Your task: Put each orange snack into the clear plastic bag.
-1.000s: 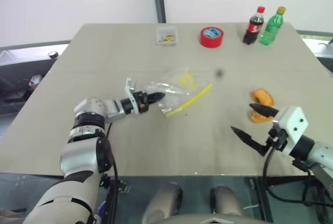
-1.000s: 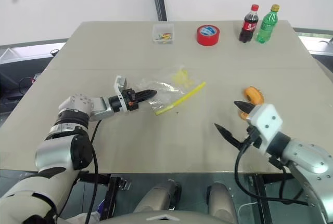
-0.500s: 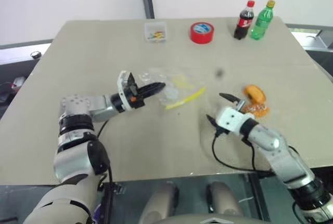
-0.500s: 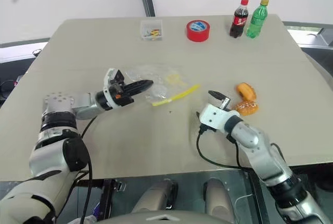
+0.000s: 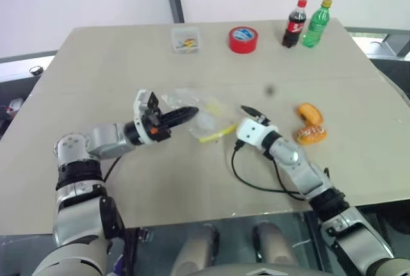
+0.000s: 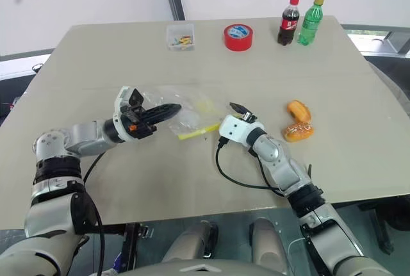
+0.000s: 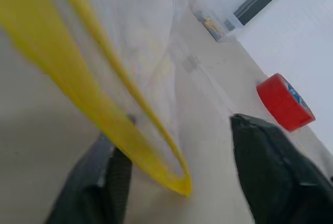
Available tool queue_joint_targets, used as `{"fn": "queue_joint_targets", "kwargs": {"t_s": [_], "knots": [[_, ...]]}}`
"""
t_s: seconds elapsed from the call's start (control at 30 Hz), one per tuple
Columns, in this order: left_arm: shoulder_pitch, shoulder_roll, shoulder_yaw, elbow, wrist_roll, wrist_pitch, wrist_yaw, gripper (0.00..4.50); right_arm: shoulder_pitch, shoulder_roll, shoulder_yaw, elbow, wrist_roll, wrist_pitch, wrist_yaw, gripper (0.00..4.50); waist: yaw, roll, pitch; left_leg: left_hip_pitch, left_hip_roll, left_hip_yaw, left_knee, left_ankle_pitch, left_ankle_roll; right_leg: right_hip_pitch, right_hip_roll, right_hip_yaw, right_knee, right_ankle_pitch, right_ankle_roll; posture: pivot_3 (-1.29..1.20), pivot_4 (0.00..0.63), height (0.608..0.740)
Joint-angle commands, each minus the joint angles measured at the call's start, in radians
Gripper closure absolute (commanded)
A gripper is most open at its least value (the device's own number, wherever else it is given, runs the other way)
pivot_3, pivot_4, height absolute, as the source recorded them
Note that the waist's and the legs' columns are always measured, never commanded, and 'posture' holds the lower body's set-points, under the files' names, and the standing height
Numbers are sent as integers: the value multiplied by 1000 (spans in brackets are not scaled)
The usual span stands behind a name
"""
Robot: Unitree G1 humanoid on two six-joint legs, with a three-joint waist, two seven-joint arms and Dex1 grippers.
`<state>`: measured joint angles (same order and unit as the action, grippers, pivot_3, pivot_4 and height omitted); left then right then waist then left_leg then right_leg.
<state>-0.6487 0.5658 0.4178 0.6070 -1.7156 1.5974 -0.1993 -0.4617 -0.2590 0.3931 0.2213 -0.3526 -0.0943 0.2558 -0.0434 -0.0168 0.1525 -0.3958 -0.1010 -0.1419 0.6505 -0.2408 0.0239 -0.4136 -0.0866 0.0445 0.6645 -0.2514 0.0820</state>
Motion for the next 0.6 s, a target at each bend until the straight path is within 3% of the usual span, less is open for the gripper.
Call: {"fn": "queue_joint_targets", "kwargs": {"t_s": [0.03, 0.17, 0.33, 0.4, 0.5, 0.6], "knots": [[60, 9, -16, -120, -181, -85, 119, 4500, -38, 8, -49, 17, 43, -56, 4, 3087, -1, 0, 0, 0, 0, 0, 0, 0, 0, 0, 0, 0, 0, 0, 0, 0, 150, 740], [115, 3, -33, -224, -251, -171, 201, 4500, -66, -14, -81, 21, 69, -76, 30, 4298, 2, 0, 0, 0, 0, 0, 0, 0, 0, 0, 0, 0, 0, 0, 0, 0, 150, 740], [168, -4, -47, -406, -223, -300, 269, 4500, -109, -55, -123, 14, 105, -72, 83, 4447, 3, 0, 0, 0, 0, 1, 0, 0, 0, 0, 0, 0, 0, 0, 0, 0, 150, 740], [195, 16, -57, -516, -69, -349, 240, 4500, -142, -81, -144, 23, 108, -61, 103, 4447, 3, 0, 0, 0, 0, 1, 0, 0, 0, 0, 0, 1, 0, 0, -1, 0, 150, 740], [228, 75, -122, -682, 131, -379, 140, 3710, -207, -114, -166, 58, 123, -16, 148, 4500, 3, 0, 0, 0, 0, 3, -1, 0, 0, 0, 1, 2, 0, 0, -1, 0, 150, 740], [256, 200, -278, -912, 489, -550, -28, 2817, -284, -155, -163, 93, 126, 86, 247, 4500, 3, 1, 1, 0, 1, 3, -2, 0, 0, 0, 1, 2, -1, 1, -1, 0, 150, 740]]}}
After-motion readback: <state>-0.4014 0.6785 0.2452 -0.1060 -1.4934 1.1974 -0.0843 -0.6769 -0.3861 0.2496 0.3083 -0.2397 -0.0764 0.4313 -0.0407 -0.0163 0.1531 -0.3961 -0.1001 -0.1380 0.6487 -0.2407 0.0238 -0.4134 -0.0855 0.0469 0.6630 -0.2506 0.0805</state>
